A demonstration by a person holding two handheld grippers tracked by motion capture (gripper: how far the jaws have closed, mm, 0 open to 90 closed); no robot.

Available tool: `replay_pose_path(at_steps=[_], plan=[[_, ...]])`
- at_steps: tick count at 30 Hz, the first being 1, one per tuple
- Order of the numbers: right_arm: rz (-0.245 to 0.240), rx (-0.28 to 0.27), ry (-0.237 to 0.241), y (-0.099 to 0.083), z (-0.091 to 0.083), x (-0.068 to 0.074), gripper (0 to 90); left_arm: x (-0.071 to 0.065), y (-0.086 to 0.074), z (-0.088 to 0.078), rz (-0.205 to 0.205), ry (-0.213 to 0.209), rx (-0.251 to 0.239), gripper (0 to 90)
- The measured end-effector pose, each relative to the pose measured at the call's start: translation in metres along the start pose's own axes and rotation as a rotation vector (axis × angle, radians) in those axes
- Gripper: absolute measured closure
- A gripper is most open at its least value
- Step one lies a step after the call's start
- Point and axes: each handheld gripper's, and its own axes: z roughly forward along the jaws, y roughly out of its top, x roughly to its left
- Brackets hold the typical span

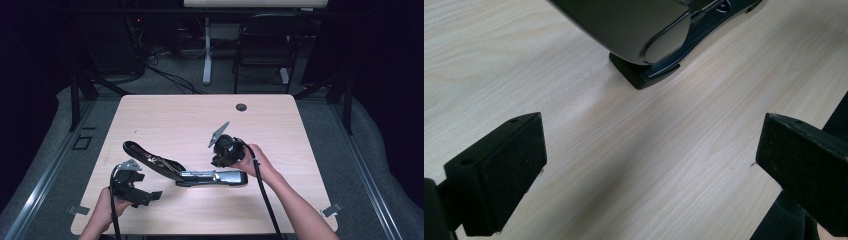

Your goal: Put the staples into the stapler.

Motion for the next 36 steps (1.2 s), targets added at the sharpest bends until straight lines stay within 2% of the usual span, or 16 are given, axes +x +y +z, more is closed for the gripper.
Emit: replay_pose_path(at_steps=[23, 27, 36], plan=[[-0.059, 0.038, 0.049, 0.014, 0.021, 0.011, 78.0, 0.000, 0.000, 0.000, 0.002, 0.001, 0.007, 0.0], [-0.072, 0.060, 0.057, 0.014, 0.025, 0.011, 78.0, 0.000, 0.000, 0.001, 0.003, 0.002, 0.008, 0.0], [-0.105, 0.070, 0.075, 0.013, 0.029, 0.009, 78.0, -0.001, 0.000, 0.001, 0.004, 0.005, 0.011, 0.0]])
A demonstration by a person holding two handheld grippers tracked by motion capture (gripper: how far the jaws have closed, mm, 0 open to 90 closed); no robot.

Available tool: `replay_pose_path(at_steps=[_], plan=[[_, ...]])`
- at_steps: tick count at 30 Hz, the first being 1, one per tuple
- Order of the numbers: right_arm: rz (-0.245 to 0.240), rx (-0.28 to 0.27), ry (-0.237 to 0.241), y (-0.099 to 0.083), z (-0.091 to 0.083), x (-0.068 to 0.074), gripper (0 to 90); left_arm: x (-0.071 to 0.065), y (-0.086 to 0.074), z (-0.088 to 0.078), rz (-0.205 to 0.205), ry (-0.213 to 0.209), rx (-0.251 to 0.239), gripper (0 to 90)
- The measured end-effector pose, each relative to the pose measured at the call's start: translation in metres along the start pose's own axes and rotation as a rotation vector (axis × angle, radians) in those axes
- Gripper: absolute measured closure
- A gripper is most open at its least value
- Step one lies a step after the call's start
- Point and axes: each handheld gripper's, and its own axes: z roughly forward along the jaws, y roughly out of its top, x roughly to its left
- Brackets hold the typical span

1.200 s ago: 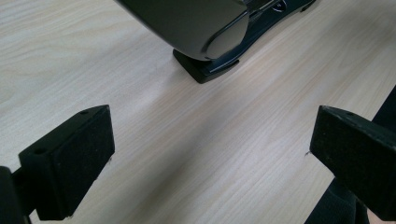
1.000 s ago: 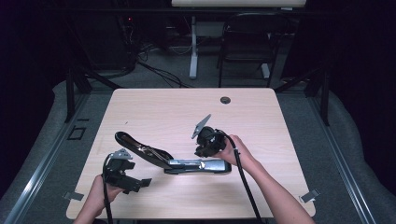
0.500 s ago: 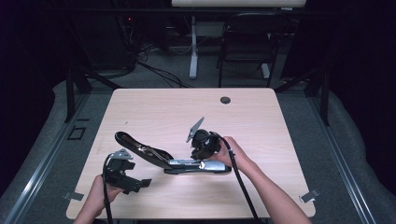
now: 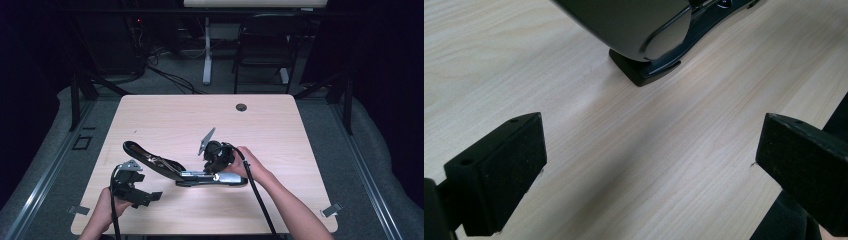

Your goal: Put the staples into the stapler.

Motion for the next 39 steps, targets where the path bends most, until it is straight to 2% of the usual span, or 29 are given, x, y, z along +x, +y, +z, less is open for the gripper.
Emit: replay_pose_path(at_steps=[13, 26, 35, 39], plan=[[-0.027, 0.029, 0.027, 0.0011, 0.0065, -0.0017, 78.0, 0.0003, 0.0001, 0.0007, 0.003, -0.002, 0.006, 0.0], [-0.052, 0.057, 0.033, 0.0053, 0.0090, -0.0024, 77.9, 0.0003, 0.0000, 0.0006, 0.003, -0.004, 0.004, 0.0], [-0.102, 0.073, 0.035, 0.0077, 0.0093, -0.0013, 78.0, 0.0002, 0.0000, 0.0007, 0.004, -0.002, 0.006, 0.0], [-0.107, 0.067, 0.047, 0.0073, 0.0096, -0.0022, 78.1, 0.0002, -0.0001, 0.0008, 0.004, -0.003, 0.007, 0.0]])
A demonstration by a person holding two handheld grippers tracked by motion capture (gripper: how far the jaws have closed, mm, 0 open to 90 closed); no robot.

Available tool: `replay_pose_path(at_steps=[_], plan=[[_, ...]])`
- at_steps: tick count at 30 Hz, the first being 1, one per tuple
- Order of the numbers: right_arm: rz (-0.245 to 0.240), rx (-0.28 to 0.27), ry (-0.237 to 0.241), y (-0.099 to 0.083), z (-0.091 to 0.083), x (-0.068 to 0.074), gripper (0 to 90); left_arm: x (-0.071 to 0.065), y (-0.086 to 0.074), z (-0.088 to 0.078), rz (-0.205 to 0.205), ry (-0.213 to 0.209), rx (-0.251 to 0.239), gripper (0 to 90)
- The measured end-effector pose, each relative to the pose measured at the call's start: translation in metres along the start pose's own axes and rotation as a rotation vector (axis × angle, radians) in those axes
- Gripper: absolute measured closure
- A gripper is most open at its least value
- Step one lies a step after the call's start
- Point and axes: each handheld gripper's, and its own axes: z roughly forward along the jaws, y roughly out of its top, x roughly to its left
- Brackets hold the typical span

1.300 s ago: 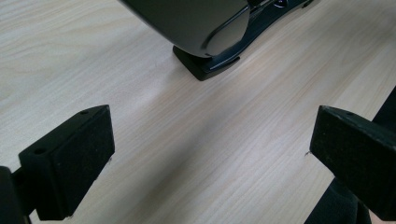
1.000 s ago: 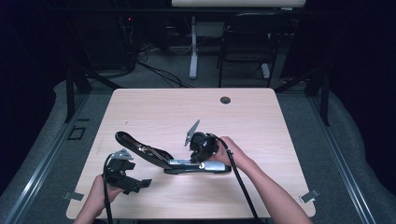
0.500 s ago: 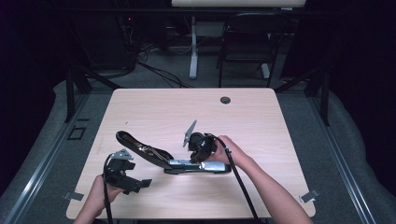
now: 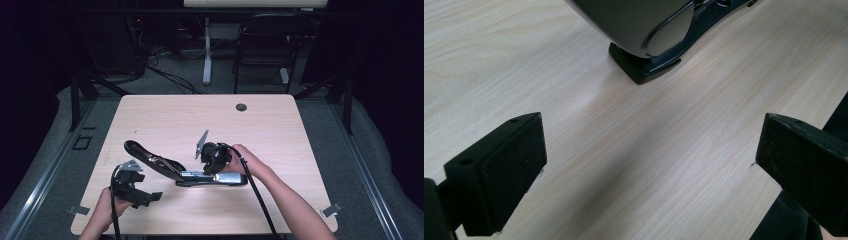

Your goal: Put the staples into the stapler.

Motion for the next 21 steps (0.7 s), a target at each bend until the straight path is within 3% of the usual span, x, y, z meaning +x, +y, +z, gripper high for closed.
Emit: replay_pose_path(at_steps=[15, 21], plan=[[-0.020, -0.023, 0.048, -0.0032, 0.0006, -0.0061, 78.2, -0.0002, -0.0001, 0.0005, 0.002, -0.001, 0.007, 0.0], [-0.036, -0.003, 0.046, -0.0011, 0.0006, -0.0065, 78.2, -0.0003, 0.0000, 0.0007, 0.004, 0.000, 0.009, 0.0]])
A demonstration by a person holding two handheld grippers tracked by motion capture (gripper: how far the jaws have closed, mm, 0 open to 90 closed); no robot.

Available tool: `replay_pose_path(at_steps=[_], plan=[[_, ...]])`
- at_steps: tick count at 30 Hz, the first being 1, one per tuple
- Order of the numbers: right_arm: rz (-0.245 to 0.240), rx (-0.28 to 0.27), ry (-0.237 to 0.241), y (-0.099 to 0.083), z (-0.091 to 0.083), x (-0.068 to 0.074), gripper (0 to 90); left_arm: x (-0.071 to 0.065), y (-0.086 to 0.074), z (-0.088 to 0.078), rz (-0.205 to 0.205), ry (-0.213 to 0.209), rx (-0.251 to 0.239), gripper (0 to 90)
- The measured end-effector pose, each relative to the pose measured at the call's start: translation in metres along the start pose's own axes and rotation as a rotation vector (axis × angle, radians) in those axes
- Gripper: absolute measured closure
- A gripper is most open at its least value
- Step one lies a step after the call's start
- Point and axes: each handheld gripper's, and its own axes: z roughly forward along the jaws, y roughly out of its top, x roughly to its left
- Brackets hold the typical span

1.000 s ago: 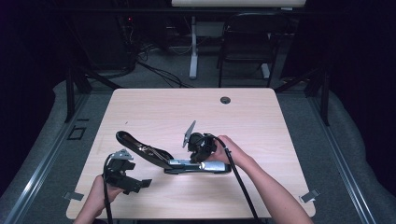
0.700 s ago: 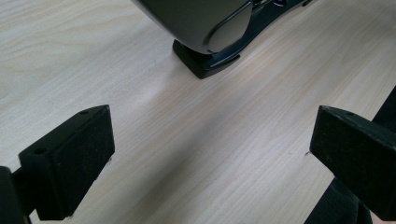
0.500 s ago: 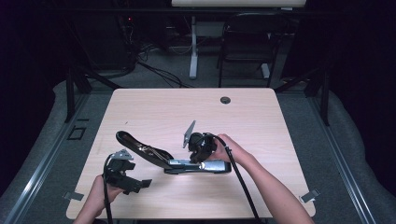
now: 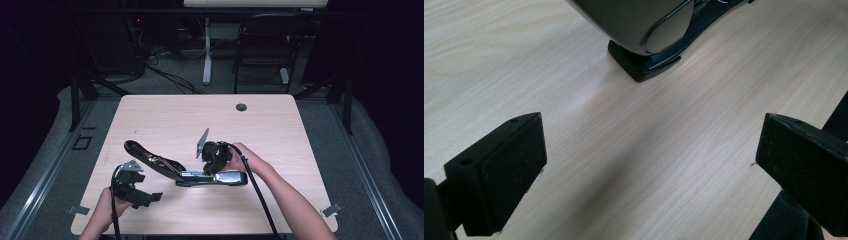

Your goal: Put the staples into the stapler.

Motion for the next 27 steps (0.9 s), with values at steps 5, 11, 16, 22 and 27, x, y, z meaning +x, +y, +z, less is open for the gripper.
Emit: replay_pose_path(at_steps=[5, 11, 16, 22, 27], plan=[[-0.009, 0.018, -0.006, 0.0016, 0.0023, 0.0009, 78.1, 0.0000, -0.0001, -0.0002, -0.001, 0.000, -0.001, 0.0], [-0.004, 0.016, 0.000, -0.0025, 0.0007, -0.0001, 78.1, -0.0001, 0.0000, 0.0001, 0.001, 0.000, 0.000, 0.0], [-0.006, 0.021, -0.002, -0.0035, 0.0000, 0.0000, 77.9, -0.0004, 0.0000, 0.0003, -0.002, 0.002, -0.001, 0.0], [-0.008, 0.017, -0.007, -0.0046, -0.0002, 0.0004, 77.9, -0.0005, 0.0000, 0.0005, -0.002, 0.001, -0.002, 0.0], [-0.004, 0.023, -0.006, -0.0057, -0.0009, 0.0002, 77.4, -0.0004, 0.0000, 0.0004, 0.000, 0.002, 0.000, 0.0]])
